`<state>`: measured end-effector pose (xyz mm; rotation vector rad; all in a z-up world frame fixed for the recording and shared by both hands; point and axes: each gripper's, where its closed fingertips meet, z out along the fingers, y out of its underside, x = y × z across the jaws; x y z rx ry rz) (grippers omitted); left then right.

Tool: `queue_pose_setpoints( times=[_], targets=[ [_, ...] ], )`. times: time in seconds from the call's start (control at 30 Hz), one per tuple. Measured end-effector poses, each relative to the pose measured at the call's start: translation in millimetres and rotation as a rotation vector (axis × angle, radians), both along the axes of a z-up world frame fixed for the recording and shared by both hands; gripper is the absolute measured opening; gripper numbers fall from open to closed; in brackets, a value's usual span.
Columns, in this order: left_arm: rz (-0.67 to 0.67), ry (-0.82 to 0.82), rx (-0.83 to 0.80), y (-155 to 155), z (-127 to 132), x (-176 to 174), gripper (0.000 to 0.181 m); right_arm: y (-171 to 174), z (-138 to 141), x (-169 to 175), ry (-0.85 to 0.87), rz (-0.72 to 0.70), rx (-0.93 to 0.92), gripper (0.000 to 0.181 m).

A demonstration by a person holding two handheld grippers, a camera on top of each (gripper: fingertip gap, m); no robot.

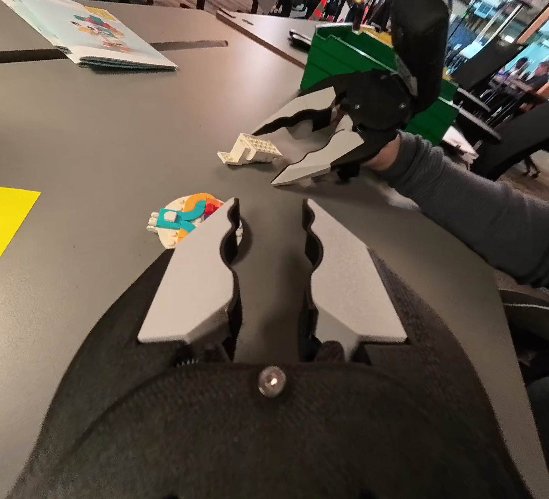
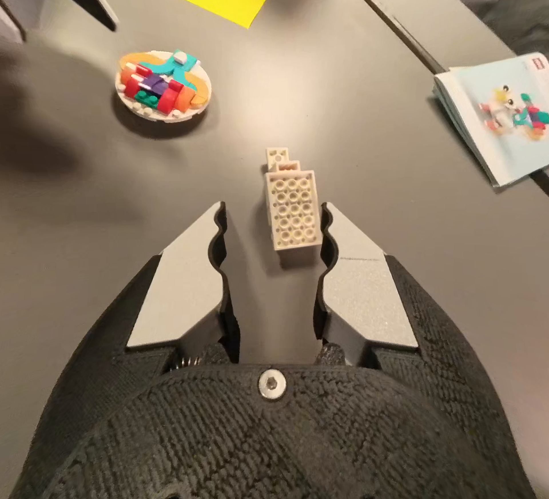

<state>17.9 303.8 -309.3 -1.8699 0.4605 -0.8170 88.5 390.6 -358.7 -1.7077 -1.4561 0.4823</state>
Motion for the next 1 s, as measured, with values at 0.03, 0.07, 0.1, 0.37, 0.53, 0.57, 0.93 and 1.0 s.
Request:
queue_pose_setpoints(
  times=[0.03,0.07,0.1,0.37,0.53,0.57,0.93,1.0],
  targets=[
    [0.001,-0.019,-0.003,0.3,1.3,-1.1,0.041,2.6,-1.2,1.7,-0.002,-0.014,-0.019,0.059],
    [-0.001,-0.034,-0.007,0.4,2.2,-1.7,0.041,4.3,-2.9,3.0,-0.004,-0.026,-0.048,0.055],
    [-0.011,-0.045,-0.007,-0.3,3.0,-1.1,0.041,4.9,-4.3,3.3,-0.004,-0.031,-0.078,0.052],
    [-0.126,0.043,0.081,-13.1,5.0,17.2,0.036,-33.1,-6.0,-0.5,-0.010,0.184,-0.156,0.033],
    [-0.226,0.207,0.095,-24.4,-10.9,31.1,0.030,-87.1,-2.9,-4.6,-0.012,0.454,-0.131,0.033],
    [-0.259,0.229,0.076,-28.4,-15.7,34.7,0.030,-95.0,-1.6,-5.7,-0.006,0.488,-0.136,0.033],
    [-0.379,0.268,-0.036,-43.6,-32.7,44.4,0.042,-127.6,24.6,-20.6,0.136,0.609,-0.158,0.033],
    [-0.365,0.259,-0.039,-41.6,-31.9,43.4,0.038,-131.1,28.8,-23.1,0.167,0.612,-0.205,0.033]
  ],
)
